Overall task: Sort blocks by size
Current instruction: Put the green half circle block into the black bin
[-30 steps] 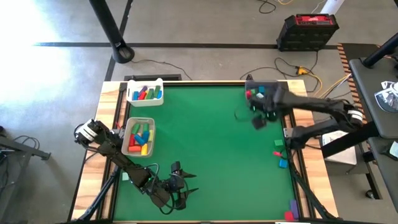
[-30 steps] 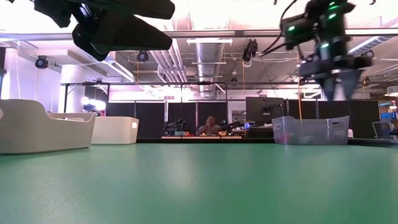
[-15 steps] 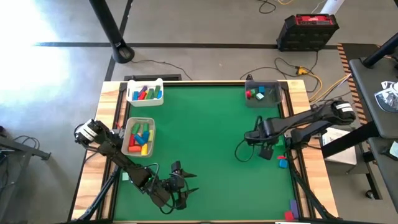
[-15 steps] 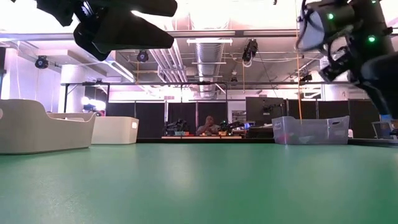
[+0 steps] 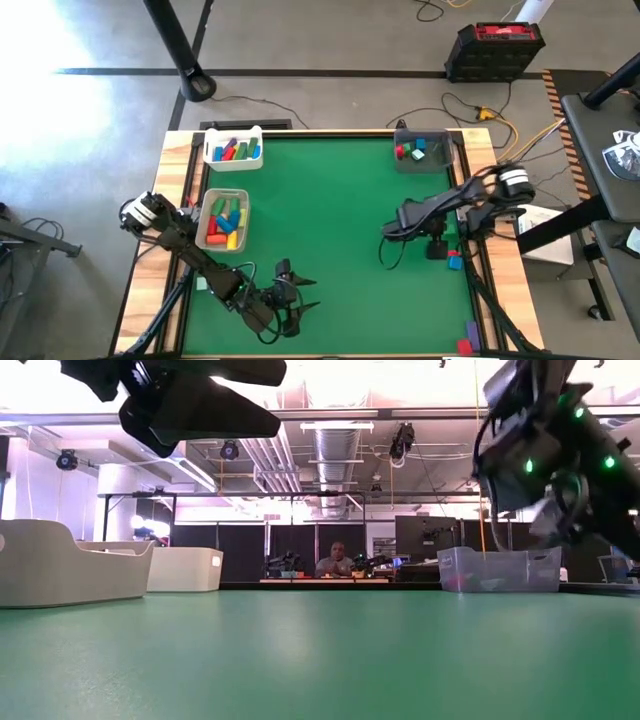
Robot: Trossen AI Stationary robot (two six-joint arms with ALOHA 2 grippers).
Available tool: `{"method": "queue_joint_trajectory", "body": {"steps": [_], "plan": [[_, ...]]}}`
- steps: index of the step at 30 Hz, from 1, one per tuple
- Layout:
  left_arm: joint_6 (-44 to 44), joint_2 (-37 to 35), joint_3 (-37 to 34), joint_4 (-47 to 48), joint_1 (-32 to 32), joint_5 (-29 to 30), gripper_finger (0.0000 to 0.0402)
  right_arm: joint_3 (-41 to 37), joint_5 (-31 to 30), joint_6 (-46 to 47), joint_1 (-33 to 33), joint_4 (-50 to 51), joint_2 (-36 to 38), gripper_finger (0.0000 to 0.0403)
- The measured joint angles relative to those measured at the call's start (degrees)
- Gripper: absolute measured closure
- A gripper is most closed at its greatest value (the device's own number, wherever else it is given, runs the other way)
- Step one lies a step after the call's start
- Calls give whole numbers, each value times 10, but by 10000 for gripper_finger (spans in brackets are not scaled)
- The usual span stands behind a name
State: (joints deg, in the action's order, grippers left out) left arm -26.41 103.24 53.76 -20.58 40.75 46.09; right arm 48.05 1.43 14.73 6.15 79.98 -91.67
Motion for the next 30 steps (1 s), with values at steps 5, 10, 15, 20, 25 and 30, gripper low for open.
{"method": "queue_joint_trajectory", "body": {"steps": [5,10,15,20,25,30], "plan": [[0,0,0,0,0,0,169,-1,-1,-57,0,0,-76,97],[0,0,0,0,0,0,169,-8,-5,-95,-2,-33,-124,115],[0,0,0,0,0,0,169,-16,-10,-105,-2,-58,-150,150],[0,0,0,0,0,0,169,-19,-13,-105,-2,-59,-153,204],[0,0,0,0,0,0,169,-19,-19,-103,-2,-58,-150,267],[-1,0,0,0,0,-1,169,-2,-31,-88,-2,-26,-133,280]]}}
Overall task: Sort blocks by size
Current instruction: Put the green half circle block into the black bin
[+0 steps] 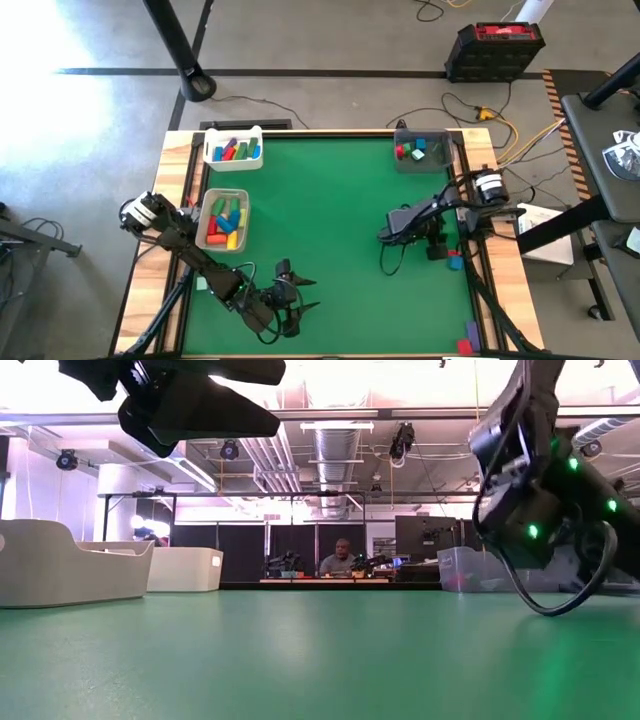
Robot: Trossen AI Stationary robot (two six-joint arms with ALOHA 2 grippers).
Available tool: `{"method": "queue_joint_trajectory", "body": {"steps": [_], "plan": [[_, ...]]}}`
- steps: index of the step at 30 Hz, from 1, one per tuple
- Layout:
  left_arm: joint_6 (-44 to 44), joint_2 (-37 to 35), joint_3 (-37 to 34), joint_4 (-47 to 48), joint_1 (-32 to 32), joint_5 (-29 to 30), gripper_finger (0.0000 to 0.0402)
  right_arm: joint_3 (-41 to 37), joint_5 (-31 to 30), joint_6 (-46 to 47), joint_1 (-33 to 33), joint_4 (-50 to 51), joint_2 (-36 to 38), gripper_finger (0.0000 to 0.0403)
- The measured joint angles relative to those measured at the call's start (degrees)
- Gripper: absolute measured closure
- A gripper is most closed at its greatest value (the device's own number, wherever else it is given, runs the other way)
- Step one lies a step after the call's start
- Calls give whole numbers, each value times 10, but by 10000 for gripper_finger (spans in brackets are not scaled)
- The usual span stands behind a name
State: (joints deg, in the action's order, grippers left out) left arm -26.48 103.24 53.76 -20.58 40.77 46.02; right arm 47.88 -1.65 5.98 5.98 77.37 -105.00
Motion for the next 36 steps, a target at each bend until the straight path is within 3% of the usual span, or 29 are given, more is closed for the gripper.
{"method": "queue_joint_trajectory", "body": {"steps": [4,10,15,20,27,36], "plan": [[0,0,0,0,0,0,169,34,-8,5,-3,29,53,280],[3,0,0,0,0,0,169,98,-103,71,-54,-19,190,272],[5,0,0,0,0,0,169,101,-147,107,-160,-168,329,276],[5,0,-2,1,0,5,169,85,-170,111,-323,-268,410,278],[5,0,-3,5,0,26,169,51,-163,136,-494,-365,400,276],[3,0,-3,5,0,26,169,46,-129,145,-578,-400,282,275]]}}
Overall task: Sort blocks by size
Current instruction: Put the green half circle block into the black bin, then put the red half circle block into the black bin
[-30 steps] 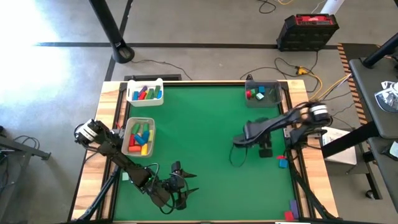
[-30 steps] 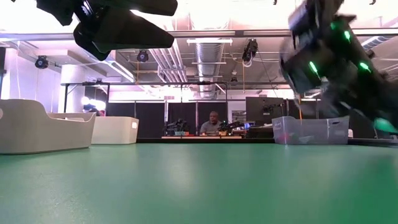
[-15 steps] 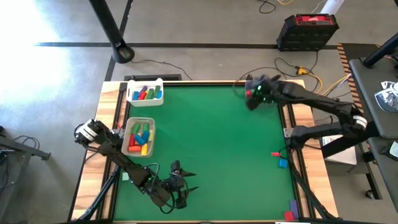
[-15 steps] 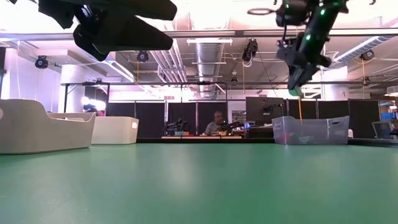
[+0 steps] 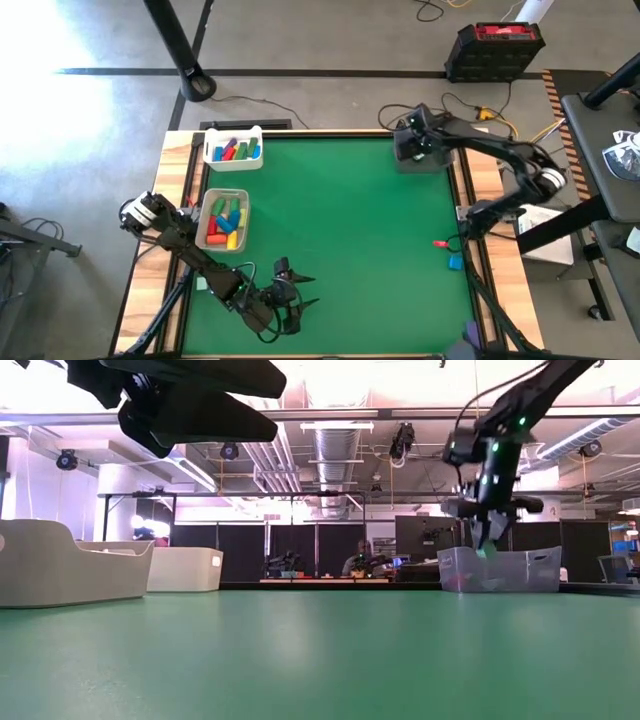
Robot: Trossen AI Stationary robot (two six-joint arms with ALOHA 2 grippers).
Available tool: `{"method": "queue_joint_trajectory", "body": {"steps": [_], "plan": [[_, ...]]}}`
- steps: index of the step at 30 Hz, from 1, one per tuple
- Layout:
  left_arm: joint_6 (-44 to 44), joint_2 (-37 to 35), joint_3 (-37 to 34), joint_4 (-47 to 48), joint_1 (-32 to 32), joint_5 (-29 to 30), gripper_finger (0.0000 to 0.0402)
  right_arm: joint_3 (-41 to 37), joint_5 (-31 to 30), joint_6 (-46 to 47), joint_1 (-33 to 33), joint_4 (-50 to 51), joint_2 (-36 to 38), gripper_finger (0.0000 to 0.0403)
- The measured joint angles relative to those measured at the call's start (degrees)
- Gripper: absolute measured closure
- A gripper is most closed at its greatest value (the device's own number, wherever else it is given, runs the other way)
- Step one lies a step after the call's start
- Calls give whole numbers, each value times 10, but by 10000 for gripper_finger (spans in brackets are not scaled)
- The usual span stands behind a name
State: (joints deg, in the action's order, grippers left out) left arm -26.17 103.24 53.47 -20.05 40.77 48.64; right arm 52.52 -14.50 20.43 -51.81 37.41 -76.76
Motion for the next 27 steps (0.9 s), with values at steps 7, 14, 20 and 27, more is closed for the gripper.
{"method": "queue_joint_trajectory", "body": {"steps": [7,14,20,27], "plan": [[0,0,0,0,0,0,169,0,0,11,-16,-1,-76,265],[-17,0,0,7,0,-4,169,0,-5,16,-11,-3,-74,193],[-73,0,0,42,0,-57,169,-1,-6,-20,52,17,23,136],[-76,0,0,46,-1,-57,169,-15,3,-13,292,120,176,107]]}}
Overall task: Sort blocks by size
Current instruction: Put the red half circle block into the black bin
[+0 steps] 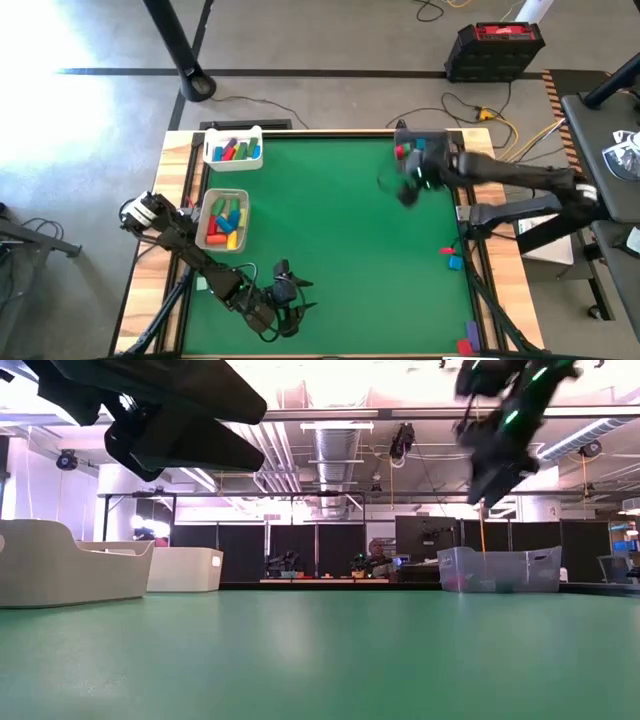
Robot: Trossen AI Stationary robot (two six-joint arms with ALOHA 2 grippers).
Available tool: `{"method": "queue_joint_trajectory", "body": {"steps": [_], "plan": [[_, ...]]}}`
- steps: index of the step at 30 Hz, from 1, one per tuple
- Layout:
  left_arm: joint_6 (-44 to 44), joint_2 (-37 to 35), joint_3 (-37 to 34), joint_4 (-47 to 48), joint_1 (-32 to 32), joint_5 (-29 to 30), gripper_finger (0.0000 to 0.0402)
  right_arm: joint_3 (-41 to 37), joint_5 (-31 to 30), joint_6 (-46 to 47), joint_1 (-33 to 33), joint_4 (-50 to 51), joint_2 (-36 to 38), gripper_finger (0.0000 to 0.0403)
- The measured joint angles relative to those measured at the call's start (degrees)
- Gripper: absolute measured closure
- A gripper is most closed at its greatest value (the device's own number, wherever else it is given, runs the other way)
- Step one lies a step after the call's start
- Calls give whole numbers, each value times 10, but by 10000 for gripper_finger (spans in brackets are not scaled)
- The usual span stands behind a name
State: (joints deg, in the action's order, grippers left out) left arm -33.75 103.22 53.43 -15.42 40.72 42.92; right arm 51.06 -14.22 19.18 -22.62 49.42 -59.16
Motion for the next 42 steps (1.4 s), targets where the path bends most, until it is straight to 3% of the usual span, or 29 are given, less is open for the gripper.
{"method": "queue_joint_trajectory", "body": {"steps": [3,6,11,16,19,24,30,37,42], "plan": [[1,0,0,-1,-2,3,169,-6,7,89,155,79,29,115],[2,0,0,-2,-8,19,169,-8,22,234,321,155,14,133],[2,0,0,-19,-25,26,169,-2,143,478,550,167,-53,164],[6,0,16,-19,-34,26,169,26,294,725,697,123,-129,173],[29,4,24,-22,-33,27,169,41,358,836,738,66,-168,163],[32,42,56,-28,-32,20,169,45,413,888,753,-30,-225,131],[58,119,141,-12,-28,-74,169,45,453,922,753,-103,-286,93],[65,197,305,183,-8,-135,169,49,523,942,764,-125,-332,97],[63,232,412,322,27,-76,169,48,535,950,774,-128,-351,112]]}}
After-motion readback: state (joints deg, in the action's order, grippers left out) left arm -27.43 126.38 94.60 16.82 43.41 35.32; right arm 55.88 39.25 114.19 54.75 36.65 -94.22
